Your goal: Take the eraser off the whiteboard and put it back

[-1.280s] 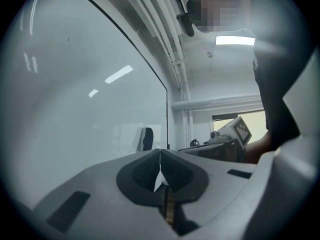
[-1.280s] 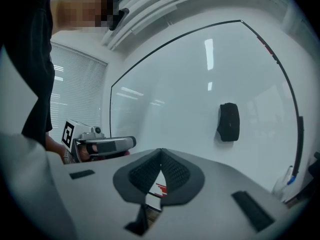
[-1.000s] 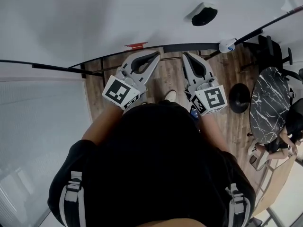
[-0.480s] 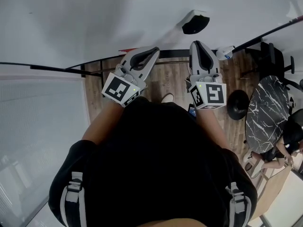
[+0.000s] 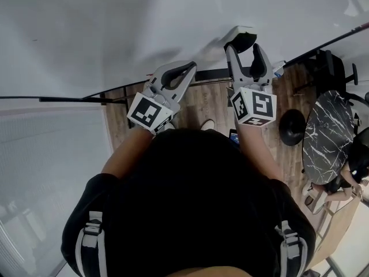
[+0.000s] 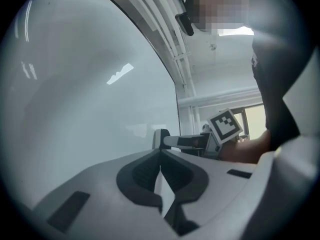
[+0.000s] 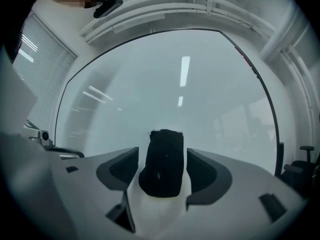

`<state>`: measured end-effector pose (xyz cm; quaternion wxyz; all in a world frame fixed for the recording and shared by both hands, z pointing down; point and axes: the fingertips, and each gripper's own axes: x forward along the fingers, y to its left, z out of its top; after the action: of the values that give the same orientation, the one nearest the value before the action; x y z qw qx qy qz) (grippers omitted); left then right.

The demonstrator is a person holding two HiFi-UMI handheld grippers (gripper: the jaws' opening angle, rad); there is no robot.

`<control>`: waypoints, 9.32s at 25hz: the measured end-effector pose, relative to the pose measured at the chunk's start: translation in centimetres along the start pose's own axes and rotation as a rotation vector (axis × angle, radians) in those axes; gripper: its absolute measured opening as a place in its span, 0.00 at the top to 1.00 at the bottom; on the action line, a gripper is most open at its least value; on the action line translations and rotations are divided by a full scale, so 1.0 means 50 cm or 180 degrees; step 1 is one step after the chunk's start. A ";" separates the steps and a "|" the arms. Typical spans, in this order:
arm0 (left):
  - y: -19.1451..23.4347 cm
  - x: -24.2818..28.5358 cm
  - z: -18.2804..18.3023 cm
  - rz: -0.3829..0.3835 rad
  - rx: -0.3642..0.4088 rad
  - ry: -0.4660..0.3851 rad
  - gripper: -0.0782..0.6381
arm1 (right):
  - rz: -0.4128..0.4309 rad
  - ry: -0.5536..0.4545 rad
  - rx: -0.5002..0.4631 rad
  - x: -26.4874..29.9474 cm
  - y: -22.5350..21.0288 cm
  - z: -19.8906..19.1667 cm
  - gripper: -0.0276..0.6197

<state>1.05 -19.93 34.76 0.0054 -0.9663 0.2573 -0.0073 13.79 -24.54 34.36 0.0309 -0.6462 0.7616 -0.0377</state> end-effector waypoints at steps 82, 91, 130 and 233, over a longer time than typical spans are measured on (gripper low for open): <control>0.075 -0.278 -0.088 0.0243 -0.0048 0.0104 0.88 | 0.1604 0.0337 -0.0261 -0.097 0.368 -0.145 0.61; 0.077 -0.274 -0.095 0.0243 -0.0078 0.0120 0.88 | 0.1568 0.0350 -0.0241 -0.097 0.366 -0.151 0.61; -0.059 0.119 -0.017 -0.0198 0.0095 -0.0130 0.88 | 0.0571 0.0149 -0.0349 -0.078 -0.100 -0.035 0.61; -0.102 0.023 -0.082 0.0198 0.0027 0.0144 0.88 | 0.1747 0.0125 -0.0117 -0.158 0.048 -0.105 0.96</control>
<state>4.50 -16.12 38.94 0.0039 -0.9574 0.2873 -0.0301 12.21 -16.25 39.35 0.0134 -0.4154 0.9092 -0.0267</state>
